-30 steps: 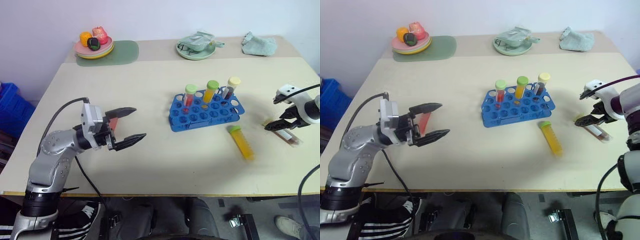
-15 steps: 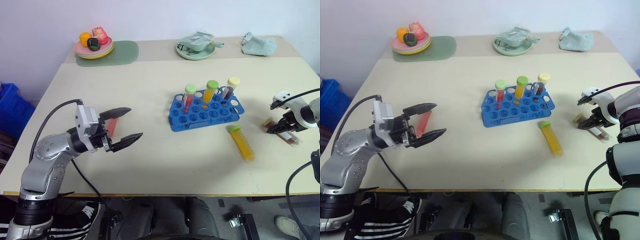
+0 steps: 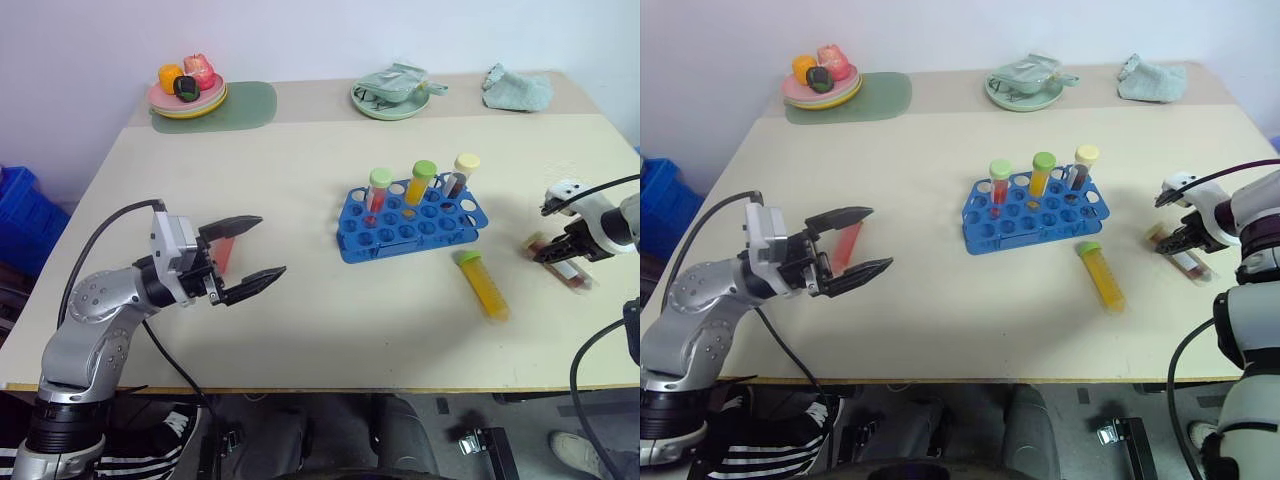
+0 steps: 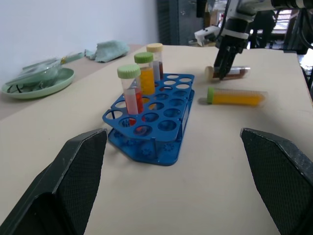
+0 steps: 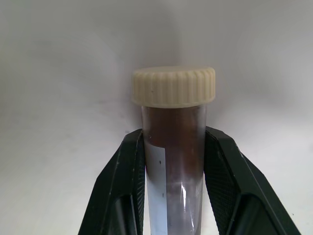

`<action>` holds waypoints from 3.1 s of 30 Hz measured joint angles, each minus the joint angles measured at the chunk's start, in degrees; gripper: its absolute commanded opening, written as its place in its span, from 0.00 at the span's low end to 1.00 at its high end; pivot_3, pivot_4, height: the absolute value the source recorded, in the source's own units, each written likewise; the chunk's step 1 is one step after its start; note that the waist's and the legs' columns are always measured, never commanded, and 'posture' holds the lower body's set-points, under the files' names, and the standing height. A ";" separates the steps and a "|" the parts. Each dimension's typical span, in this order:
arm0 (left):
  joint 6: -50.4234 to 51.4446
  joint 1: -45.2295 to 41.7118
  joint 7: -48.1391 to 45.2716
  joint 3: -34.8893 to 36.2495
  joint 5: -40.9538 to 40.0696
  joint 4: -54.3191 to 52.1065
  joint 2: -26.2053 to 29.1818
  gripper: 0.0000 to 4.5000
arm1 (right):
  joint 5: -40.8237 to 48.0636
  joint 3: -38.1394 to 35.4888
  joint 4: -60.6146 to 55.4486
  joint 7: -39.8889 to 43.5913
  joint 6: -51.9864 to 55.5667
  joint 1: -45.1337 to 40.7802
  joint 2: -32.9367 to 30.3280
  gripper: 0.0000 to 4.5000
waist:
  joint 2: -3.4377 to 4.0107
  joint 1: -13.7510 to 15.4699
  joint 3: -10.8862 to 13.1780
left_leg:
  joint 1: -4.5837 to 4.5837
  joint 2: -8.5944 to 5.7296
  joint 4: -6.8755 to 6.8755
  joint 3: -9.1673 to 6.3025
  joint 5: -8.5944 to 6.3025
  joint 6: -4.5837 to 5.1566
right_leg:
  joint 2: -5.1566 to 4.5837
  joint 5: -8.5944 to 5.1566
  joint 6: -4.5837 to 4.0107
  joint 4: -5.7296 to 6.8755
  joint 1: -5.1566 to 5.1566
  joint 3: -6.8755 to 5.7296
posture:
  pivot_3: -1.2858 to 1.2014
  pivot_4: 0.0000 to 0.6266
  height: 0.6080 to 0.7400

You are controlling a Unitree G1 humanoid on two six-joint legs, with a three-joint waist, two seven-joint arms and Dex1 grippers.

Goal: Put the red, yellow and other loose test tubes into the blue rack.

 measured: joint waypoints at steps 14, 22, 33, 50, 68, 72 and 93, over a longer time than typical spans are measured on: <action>-2.24 -4.95 -1.93 -1.05 0.29 5.21 -0.72 1.00 | 19.21 -25.32 -27.90 1.20 2.86 9.35 -5.06 0.36 | 0.05 0.38 0.00 | 0.00 0.03 0.00 0.00 0.00 0.00 | 0.04 0.01 0.01 0.00 -0.01 0.03 | 0.52 0.24 1.00; -3.38 -7.46 -3.11 -0.98 1.05 9.30 -0.47 1.00 | 29.60 -45.87 -56.35 -19.37 2.55 28.65 8.25 0.36 | -0.02 0.54 -0.04 | 0.01 0.02 0.06 -0.03 0.00 0.01 | 0.03 0.05 0.05 0.03 0.02 0.02 | 0.52 0.24 1.00; -3.90 -13.53 -5.13 -1.20 1.54 15.75 -0.06 1.00 | 31.05 -45.38 -75.52 -45.29 -6.45 44.98 33.90 0.36 | 0.00 -0.01 -0.06 | 0.08 0.00 0.09 0.03 0.01 0.01 | 0.05 0.09 0.04 0.07 0.05 0.11 | 0.52 0.24 1.00; -1.11 -14.71 -5.04 -1.23 1.47 14.47 0.17 1.00 | 30.88 -39.96 -68.60 -51.49 -18.36 45.49 36.47 0.36 | 0.00 -1.50 -0.06 | 0.11 0.05 0.04 0.00 0.01 0.01 | 0.14 0.09 0.03 0.05 0.06 0.10 | 0.52 0.24 1.00; 1.94 -12.48 -3.65 -1.19 1.30 10.98 0.19 1.00 | 29.40 -36.68 -64.38 -52.36 -24.82 45.16 35.66 0.36 | 0.00 -1.42 -0.07 | 0.11 0.05 0.05 0.00 0.01 0.01 | 0.15 0.09 0.03 0.05 0.07 0.11 | 0.52 0.24 1.00; 2.62 -12.56 -3.35 -1.19 1.28 10.90 0.22 1.00 | 29.43 -36.68 -63.75 -52.50 -25.64 45.16 35.66 0.36 | 0.00 -1.42 -0.07 | 0.12 0.05 0.05 0.00 0.01 0.01 | 0.15 0.09 0.03 0.05 0.07 0.12 | 0.52 0.24 1.00; 2.91 -13.26 -3.39 -1.18 1.26 10.90 0.39 1.00 | 31.73 -36.91 -63.63 -52.77 -25.50 45.71 35.50 0.36 | 0.00 -1.43 -0.07 | 0.13 0.05 0.05 0.00 0.01 0.01 | 0.15 0.09 0.03 0.04 0.09 0.12 | 0.52 0.24 1.00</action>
